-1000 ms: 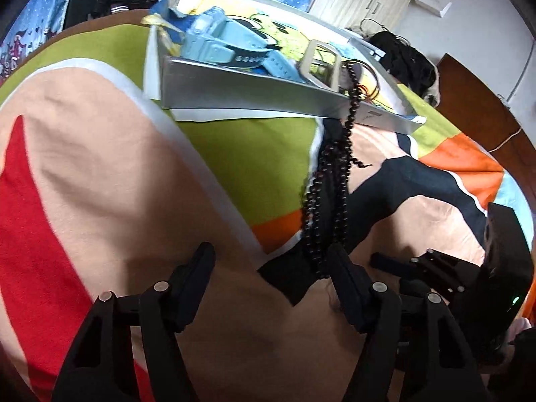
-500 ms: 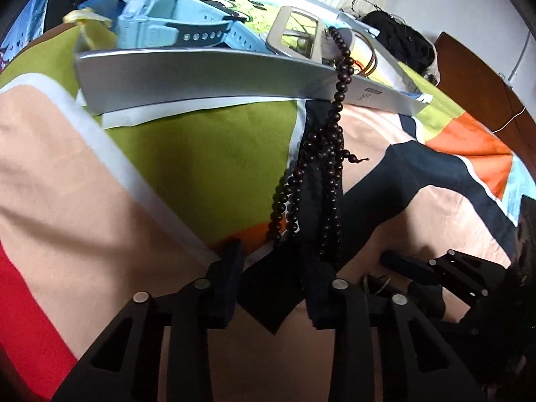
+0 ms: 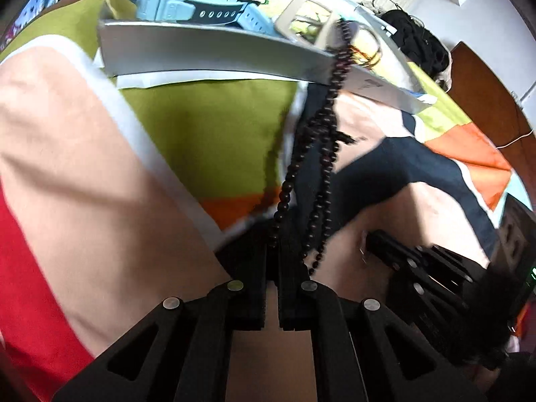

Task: Organize jewelry
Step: 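Carry the ring and bead strand with both tools into the tray and open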

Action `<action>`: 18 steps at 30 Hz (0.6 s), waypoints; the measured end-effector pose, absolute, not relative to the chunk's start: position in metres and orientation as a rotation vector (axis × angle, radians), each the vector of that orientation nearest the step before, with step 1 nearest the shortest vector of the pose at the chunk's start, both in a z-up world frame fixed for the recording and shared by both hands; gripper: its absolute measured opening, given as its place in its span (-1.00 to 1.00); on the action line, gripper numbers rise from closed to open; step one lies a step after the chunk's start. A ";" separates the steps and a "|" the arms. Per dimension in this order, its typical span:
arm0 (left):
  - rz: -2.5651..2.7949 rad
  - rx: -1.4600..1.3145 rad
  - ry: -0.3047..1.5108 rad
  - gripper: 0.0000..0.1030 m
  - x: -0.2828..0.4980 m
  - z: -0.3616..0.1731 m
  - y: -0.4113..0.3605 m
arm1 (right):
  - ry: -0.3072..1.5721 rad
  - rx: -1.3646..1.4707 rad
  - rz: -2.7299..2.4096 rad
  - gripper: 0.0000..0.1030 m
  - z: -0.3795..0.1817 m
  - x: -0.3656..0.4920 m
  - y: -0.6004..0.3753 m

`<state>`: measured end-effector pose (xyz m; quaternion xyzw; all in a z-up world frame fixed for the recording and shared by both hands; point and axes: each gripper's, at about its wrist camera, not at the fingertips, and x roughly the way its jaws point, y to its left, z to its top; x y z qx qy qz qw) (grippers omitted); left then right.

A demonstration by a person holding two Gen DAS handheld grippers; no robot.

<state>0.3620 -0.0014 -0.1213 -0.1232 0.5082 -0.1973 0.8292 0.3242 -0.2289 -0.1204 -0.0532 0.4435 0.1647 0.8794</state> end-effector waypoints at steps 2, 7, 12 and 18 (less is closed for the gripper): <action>-0.440 -0.282 1.066 -0.94 0.350 -0.109 0.000 | 0.911 -0.097 0.341 -0.94 -0.116 0.326 -0.227; -0.504 -0.339 1.036 -0.94 0.328 -0.080 0.001 | 0.854 -0.036 0.336 -0.94 -0.097 0.323 -0.241; -0.553 -0.373 0.992 -0.94 0.317 -0.050 -0.001 | 0.795 0.022 0.333 -0.94 -0.077 0.308 -0.253; -0.581 -0.434 0.953 -0.94 0.324 -0.006 -0.005 | 0.739 0.084 0.320 -0.94 -0.058 0.312 -0.255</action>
